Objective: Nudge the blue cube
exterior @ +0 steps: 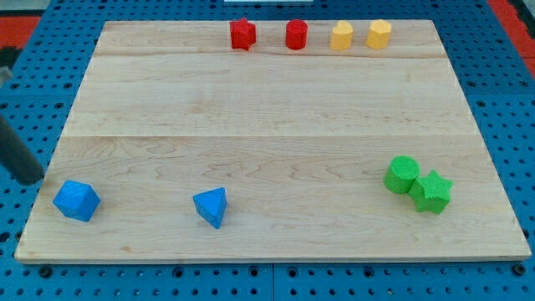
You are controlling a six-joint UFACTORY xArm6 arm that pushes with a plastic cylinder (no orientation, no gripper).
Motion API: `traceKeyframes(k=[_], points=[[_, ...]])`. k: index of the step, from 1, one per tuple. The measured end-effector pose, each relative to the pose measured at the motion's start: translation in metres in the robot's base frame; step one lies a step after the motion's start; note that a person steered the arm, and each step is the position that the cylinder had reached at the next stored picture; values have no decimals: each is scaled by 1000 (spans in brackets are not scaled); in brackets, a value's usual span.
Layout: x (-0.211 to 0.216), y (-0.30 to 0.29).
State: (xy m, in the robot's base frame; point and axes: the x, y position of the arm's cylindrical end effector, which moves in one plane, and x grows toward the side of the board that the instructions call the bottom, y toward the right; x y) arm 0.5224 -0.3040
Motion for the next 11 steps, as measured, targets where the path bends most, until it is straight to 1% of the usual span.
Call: traceKeyframes(k=[1, 2, 3, 4, 5, 6, 7, 8, 9, 11], points=[[25, 5], [42, 28], [49, 31], [41, 13], [15, 3], [17, 15], [40, 18], [45, 26], [33, 20], [30, 54]])
